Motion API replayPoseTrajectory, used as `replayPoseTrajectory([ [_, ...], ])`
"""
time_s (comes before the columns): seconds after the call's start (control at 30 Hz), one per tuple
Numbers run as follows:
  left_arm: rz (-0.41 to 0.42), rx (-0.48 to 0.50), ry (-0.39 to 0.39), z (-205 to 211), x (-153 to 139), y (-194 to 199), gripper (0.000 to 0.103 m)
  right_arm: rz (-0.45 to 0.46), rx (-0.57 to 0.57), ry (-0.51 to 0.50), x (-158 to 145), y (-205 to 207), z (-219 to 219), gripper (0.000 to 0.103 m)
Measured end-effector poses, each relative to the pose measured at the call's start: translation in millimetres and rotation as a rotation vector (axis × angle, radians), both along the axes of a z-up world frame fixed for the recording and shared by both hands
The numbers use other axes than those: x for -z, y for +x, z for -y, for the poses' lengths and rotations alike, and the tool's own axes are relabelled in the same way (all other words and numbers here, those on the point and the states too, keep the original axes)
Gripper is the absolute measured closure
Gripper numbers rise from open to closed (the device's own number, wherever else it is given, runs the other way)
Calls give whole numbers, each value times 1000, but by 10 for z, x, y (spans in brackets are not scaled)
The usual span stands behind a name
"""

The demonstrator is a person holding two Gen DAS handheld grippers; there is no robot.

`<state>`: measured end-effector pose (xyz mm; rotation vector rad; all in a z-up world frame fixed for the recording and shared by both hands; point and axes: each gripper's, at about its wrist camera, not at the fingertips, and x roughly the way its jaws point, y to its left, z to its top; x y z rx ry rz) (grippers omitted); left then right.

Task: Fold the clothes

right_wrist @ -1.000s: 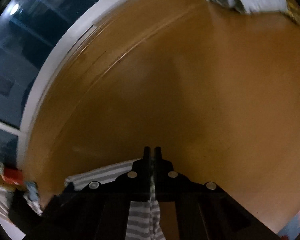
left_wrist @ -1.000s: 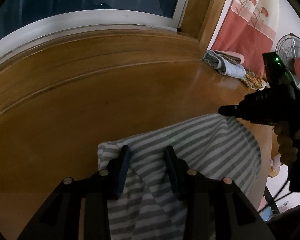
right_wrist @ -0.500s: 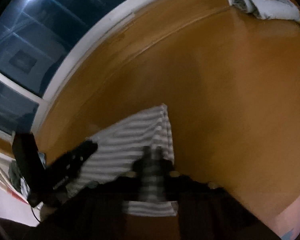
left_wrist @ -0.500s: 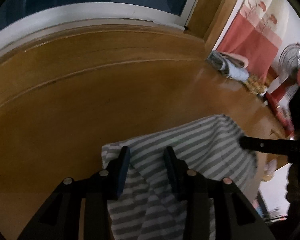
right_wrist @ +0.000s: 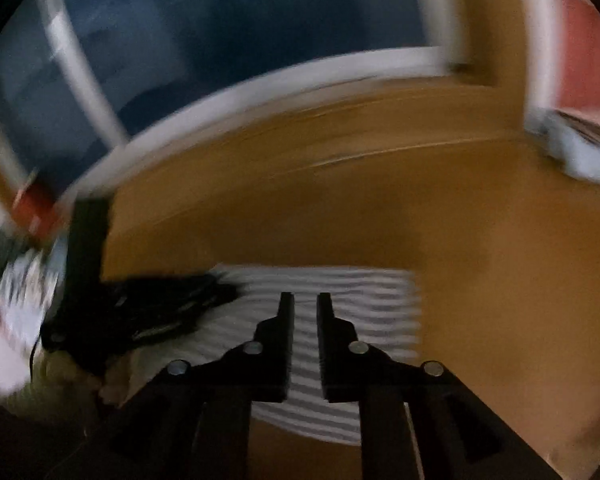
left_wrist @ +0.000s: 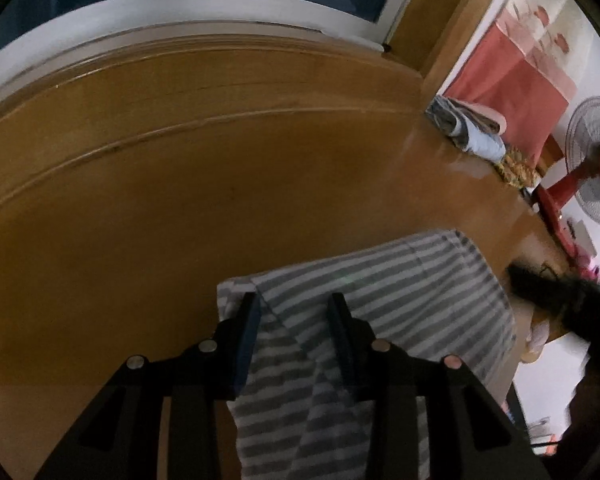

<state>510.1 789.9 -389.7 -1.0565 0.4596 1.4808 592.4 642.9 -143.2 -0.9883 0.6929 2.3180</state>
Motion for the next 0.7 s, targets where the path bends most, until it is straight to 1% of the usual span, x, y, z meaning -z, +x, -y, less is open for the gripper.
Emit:
replayPoseTrajectory([
  [0.03,-9,-8,-1,-6,8,-4,68,32,-53,1,57,-70,81,91],
  [0.13,-22,-16,0,-19,36,6,68,121,-153,34,205,-38,343,91],
  [0.2,-46,-14,1,3,37,38,68,123,-179,64,201,97,449,91],
  [0.27,-79,-20,-10,12,3,69,68,119,-191,65,156,250,490,91],
  [0.3,-92,-24,-14,41,-44,70,69,108,-185,68,117,290,499,91],
  [0.33,-95,-18,-3,108,-113,77,71,96,-179,70,77,330,508,91],
  [0.37,-95,-10,11,182,-186,86,71,85,-173,73,38,369,517,91],
  [0.4,-77,12,13,257,-216,115,71,81,-170,72,28,397,519,91],
  [0.5,-10,89,9,482,-272,219,71,97,-170,51,119,425,495,91],
  [0.53,-23,100,1,531,-246,249,70,101,-171,45,155,419,479,91],
  [0.6,-60,89,2,610,-166,287,66,105,-175,39,240,368,426,91],
  [0.63,-58,69,5,631,-133,260,57,104,-177,41,267,358,408,91],
  [0.67,-35,47,0,631,-112,209,50,99,-181,45,276,371,397,90],
  [0.7,-8,25,-7,627,-94,154,49,95,-184,43,290,387,378,90],
])
